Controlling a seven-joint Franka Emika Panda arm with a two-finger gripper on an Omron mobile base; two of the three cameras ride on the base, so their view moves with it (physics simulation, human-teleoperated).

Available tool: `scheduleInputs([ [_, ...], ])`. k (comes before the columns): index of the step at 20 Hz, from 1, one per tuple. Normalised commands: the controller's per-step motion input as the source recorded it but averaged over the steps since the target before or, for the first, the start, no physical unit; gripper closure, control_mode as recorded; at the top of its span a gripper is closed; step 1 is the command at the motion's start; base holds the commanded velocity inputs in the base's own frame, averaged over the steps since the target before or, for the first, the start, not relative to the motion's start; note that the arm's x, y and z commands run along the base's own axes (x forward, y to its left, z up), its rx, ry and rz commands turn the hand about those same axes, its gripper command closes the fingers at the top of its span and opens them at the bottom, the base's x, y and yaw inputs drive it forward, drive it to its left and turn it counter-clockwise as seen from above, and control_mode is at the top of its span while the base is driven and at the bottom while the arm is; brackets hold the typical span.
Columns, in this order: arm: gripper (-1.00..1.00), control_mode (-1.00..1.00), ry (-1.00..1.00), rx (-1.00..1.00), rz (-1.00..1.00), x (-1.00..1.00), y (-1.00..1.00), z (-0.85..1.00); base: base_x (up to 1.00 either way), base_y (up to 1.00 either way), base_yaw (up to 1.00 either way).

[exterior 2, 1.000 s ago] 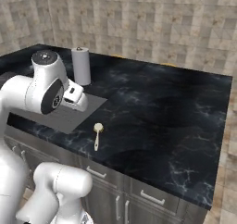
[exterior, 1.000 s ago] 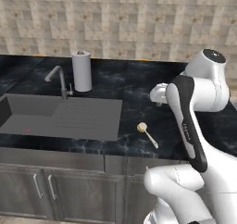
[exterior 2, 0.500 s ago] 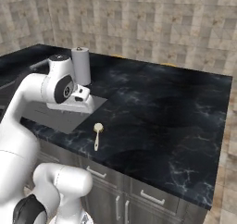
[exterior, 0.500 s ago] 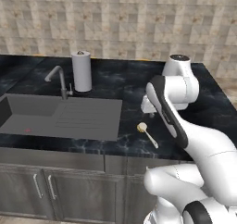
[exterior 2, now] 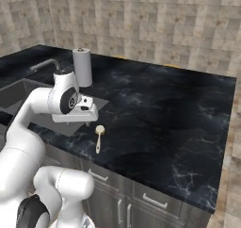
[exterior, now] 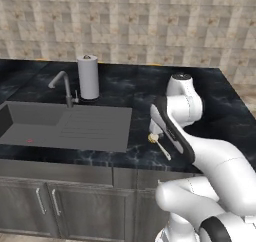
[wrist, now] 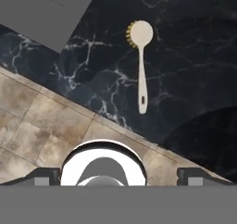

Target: Grab the spray bottle from the cabinet, then place it next to the cutting board for sanitizing. Then grab the dish brush from the countertop next to the sink and place it next to the cutting board.

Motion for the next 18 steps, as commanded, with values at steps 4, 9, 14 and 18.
scheduleInputs([
  [4,-1.0,-1.0,0.0,0.0,0.09,0.17,-0.05,-0.5,0.0,0.0,0.0],
  [9,-1.0,-1.0,-0.04,0.01,0.06,0.16,-0.17,-0.38,0.0,0.0,0.0],
  [14,-1.0,-1.0,-0.02,0.0,0.0,0.1,-0.07,-0.18,0.0,0.0,0.0],
  [18,-1.0,-1.0,-0.04,0.0,0.0,0.14,-0.02,-0.16,0.0,0.0,0.0],
])
